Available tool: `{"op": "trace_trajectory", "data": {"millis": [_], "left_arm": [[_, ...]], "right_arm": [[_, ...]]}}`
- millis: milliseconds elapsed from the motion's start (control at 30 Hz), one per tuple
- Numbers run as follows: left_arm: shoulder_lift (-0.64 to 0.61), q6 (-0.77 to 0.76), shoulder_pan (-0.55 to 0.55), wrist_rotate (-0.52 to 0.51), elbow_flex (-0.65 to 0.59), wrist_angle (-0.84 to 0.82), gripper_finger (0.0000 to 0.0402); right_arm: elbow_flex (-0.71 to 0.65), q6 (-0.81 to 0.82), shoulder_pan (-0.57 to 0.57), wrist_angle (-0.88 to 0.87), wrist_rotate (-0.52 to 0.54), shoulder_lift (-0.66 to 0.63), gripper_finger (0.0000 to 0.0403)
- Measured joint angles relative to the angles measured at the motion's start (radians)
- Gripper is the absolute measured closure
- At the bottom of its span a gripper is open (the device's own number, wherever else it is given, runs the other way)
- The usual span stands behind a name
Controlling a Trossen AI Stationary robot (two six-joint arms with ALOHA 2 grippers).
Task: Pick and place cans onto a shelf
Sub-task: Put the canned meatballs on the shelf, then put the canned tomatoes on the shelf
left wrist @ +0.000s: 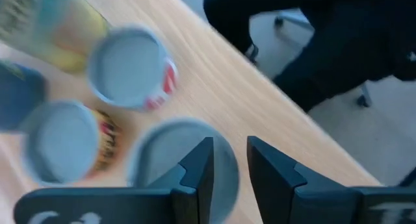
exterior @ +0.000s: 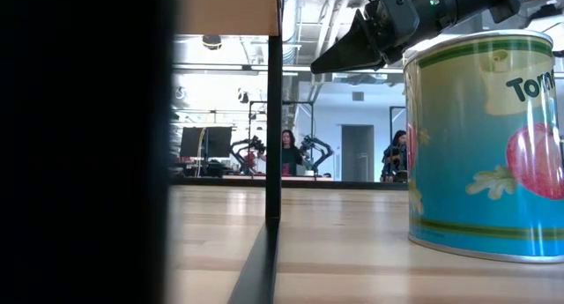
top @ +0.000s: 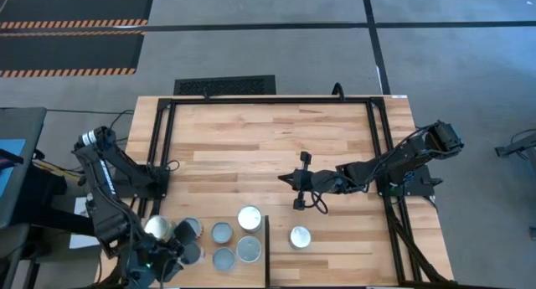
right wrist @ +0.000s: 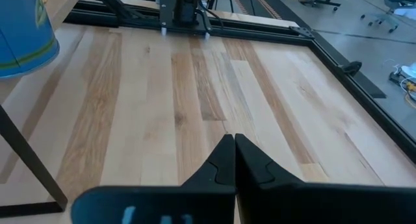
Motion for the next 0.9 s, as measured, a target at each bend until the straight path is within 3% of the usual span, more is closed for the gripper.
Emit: {"op": "trace_trajectory", "data": {"millis": [267,467,567,767,900], "left_arm": [[-0.018,0.090,0.010,-0.044,0.068,-0.003,0.0322],[-0.098,0.201,0.065,-0.045,0.065,0.056,0.0372],[-0.179,0.270,0.112,-0.012,-0.004,0.140,0.0396],[-0.368,0.392,0.272,0.068,-0.231,0.349,0.0397],[-0.496,0.439,0.404,0.137,-0.405,0.521,0.0401]], "right_arm": [[0.000,0.000,0.006,0.001,0.001,0.000,0.0392],[0.000,-0.057,0.052,0.037,0.054,-0.001,0.0392],[0.011,-0.079,0.081,0.033,0.079,-0.012,0.0392],[0.066,-0.098,0.154,-0.013,0.116,-0.033,0.0392],[0.112,-0.057,0.218,-0.149,0.153,-0.037,0.0392]]}}
